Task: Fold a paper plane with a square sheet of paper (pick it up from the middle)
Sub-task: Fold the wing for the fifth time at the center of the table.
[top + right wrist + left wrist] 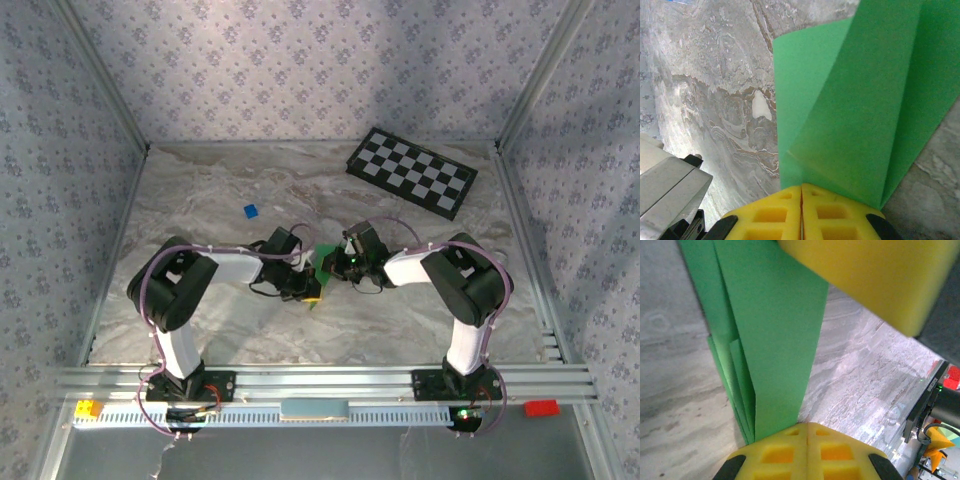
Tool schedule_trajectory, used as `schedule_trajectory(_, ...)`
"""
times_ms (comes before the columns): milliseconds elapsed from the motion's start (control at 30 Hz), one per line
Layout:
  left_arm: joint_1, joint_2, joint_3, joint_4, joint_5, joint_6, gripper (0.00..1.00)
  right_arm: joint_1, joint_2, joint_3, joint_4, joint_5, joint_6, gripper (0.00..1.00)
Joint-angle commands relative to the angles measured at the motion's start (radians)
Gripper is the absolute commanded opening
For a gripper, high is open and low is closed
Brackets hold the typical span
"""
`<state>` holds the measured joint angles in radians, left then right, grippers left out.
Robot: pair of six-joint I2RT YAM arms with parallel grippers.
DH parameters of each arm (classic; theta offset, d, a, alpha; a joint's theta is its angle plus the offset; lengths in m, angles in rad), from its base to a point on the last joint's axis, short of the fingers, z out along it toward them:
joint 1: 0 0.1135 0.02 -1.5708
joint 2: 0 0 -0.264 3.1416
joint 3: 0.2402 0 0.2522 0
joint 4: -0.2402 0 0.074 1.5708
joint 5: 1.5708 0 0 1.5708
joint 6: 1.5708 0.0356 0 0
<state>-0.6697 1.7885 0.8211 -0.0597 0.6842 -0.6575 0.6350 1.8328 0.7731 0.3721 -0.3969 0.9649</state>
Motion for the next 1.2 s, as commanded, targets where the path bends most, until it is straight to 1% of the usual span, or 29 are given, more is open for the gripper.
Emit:
schedule_trajectory(0,-0.015,-0.021,-0.054,-0.031,0.015,-0.012,0.0,0.003,0.058,-0.034,-0.147,0.058,0.0,0.1)
schedule_trajectory(167,-0.021,-0.058,-0.105,-0.04,0.026,-0.015,0.0,0.004,0.058,-0.036,-0.146,0.057,0.001,0.1)
schedule_trajectory(567,-0.024,-0.124,-0.164,-0.136,0.036,0.025,0.0,0.005,0.052,-0.036,-0.15,0.061,0.001,0.1)
schedule_trajectory(667,-0.025,-0.178,-0.165,-0.134,0.041,0.03,0.0,0.006,0.051,-0.038,-0.145,0.061,0.005,0.1)
schedule_trajectory(800,-0.022,-0.29,-0.127,-0.136,0.011,0.029,0.0,0.011,0.052,-0.036,-0.137,0.059,0.01,0.1)
schedule_trajectory(867,-0.017,-0.318,-0.1,-0.123,-0.008,0.023,0.0,0.012,0.054,-0.033,-0.136,0.06,0.01,0.1)
schedule_trajectory(967,-0.002,-0.292,-0.045,-0.096,-0.017,0.014,0.0,0.015,0.059,-0.029,-0.137,0.056,0.012,0.1)
schedule_trajectory(1167,0.018,-0.139,0.057,-0.096,-0.062,0.004,0.0,0.016,0.05,-0.035,-0.138,0.063,0.014,0.1)
